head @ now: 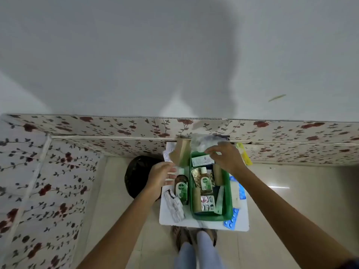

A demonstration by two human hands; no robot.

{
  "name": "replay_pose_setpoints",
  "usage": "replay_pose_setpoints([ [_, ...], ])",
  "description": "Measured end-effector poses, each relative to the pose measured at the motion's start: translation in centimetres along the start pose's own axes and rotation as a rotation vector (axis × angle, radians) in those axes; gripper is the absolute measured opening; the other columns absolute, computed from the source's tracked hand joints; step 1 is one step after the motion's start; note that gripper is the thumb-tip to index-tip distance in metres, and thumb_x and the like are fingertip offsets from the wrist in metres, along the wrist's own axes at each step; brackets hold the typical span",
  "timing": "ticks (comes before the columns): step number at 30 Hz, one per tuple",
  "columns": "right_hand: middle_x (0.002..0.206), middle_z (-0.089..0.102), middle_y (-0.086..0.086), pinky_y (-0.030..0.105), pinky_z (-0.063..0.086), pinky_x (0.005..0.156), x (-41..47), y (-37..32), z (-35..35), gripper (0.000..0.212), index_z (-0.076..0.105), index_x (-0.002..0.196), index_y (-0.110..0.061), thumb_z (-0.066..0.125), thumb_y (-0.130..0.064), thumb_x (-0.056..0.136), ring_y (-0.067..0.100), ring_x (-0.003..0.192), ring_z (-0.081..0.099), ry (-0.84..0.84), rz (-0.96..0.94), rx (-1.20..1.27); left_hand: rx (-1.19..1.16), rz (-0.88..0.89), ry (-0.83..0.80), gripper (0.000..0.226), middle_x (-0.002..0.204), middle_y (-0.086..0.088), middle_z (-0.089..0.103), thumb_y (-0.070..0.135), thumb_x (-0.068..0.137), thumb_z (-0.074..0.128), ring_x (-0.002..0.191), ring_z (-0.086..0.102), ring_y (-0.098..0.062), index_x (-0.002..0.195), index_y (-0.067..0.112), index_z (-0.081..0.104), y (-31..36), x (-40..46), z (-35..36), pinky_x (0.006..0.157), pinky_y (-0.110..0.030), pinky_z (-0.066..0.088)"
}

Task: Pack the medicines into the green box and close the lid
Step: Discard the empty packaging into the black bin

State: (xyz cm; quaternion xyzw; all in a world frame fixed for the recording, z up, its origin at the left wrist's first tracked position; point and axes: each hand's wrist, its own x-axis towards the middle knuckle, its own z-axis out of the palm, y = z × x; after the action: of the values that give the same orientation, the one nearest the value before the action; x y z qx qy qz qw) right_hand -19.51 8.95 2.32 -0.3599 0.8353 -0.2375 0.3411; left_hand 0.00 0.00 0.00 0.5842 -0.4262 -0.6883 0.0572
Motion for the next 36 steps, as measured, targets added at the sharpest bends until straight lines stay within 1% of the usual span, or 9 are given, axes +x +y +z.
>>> replay_pose_setpoints([
  [6,0.152,0.026,0.0,0.05,0.013,0.111,6.8,3.5,3.4,0.022,0.066,0.101,-0.044,0.05,-0.043,0.085,0.022,0.14,0.014,-0.23,-0.035,-0.426,0.274,0.219,0.127,0.018,0.094,0.002,0.064,0.013,0.089,0.052,0.083,0.059,-0.011,0.089,0.024,0.066,-2.5,6.2,0.5,0.071,-0.029,0.05],
  [9,0.134,0.05,0.003,0.049,0.02,0.105,7.9,4.6,4.4,0.031,0.068,0.102,-0.029,0.04,-0.037,0.091,0.024,0.129,0.036,-0.282,-0.027,-0.409,0.441,0.325,0.092,0.025,0.101,0.005,0.061,0.006,0.087,0.051,0.08,0.055,-0.004,0.096,0.025,0.067,-3.1,8.8,1.1,0.071,-0.013,0.045],
  [12,0.112,0.066,0.003,0.041,0.037,0.098,6.7,4.8,4.9,0.026,0.069,0.098,-0.016,0.045,-0.024,0.091,0.024,0.109,0.056,-0.076,-0.133,-0.285,0.63,0.41,0.038,0.029,0.108,-0.005,0.06,0.0,0.085,0.053,0.092,0.056,-0.012,0.102,0.017,0.069,-3.7,10.0,2.0,0.069,0.003,0.035],
  [18,0.106,0.071,0.007,0.025,0.047,0.084,4.9,4.9,2.9,0.024,0.068,0.101,-0.011,0.058,0.001,0.083,0.022,0.093,0.065,0.294,-0.255,-0.038,0.927,0.509,0.025,0.036,0.141,-0.018,0.044,0.006,0.082,0.057,0.129,0.043,-0.033,0.117,0.015,0.063,-4.4,12.6,3.4,0.106,-0.04,0.04],
  [22,0.088,0.067,-0.007,0.003,0.04,0.064,4.6,4.9,1.0,0.022,0.068,0.089,-0.016,0.059,0.002,0.082,0.004,0.069,0.057,0.471,-0.273,0.029,1.046,0.554,0.109,0.047,0.131,-0.019,0.052,0.0,0.079,0.052,0.12,0.048,-0.037,0.126,0.007,0.053,-4.4,13.3,4.0,0.098,-0.044,0.045],
  [27,0.084,0.061,-0.014,0.004,0.046,0.07,4.2,2.6,1.3,0.026,0.064,0.084,-0.026,0.058,-0.001,0.082,-0.004,0.075,0.057,0.526,-0.241,0.19,0.583,0.613,0.442,0.037,0.104,-0.014,0.071,-0.006,0.081,0.053,0.084,0.066,-0.021,0.114,0.006,0.063,-3.9,11.4,2.1,0.078,-0.027,0.051],
  [30,0.087,0.063,-0.014,0.007,0.049,0.07,3.8,-0.3,3.5,0.028,0.063,0.087,-0.032,0.059,-0.004,0.083,-0.004,0.079,0.061,0.478,-0.227,0.379,0.219,0.456,0.553,0.036,0.07,0.004,0.063,-0.001,0.083,0.057,0.062,0.052,-0.01,0.111,0.018,0.067,-4.5,9.5,-1.6,0.06,-0.012,0.044],
  [34,0.1,0.066,-0.003,0.004,0.045,0.072,3.1,-4.8,10.9,0.03,0.063,0.099,-0.03,0.058,-0.004,0.085,-0.008,0.083,0.061,0.193,-0.194,0.588,-0.263,0.294,0.507,0.054,0.125,-0.014,0.061,-0.002,0.081,0.063,0.108,0.06,-0.027,0.123,0.029,0.052,-6.4,7.0,-6.4,0.08,-0.03,0.05],
  [36,0.103,0.062,-0.001,0.008,0.045,0.078,2.7,-6.8,15.9,0.033,0.06,0.108,-0.024,0.056,0.0,0.086,-0.009,0.087,0.058,0.01,-0.174,0.586,-0.394,0.219,0.482,0.065,0.132,-0.014,0.055,-0.003,0.083,0.059,0.113,0.059,-0.026,0.133,0.031,0.038,-7.4,6.2,-8.2,0.078,-0.03,0.053],
])
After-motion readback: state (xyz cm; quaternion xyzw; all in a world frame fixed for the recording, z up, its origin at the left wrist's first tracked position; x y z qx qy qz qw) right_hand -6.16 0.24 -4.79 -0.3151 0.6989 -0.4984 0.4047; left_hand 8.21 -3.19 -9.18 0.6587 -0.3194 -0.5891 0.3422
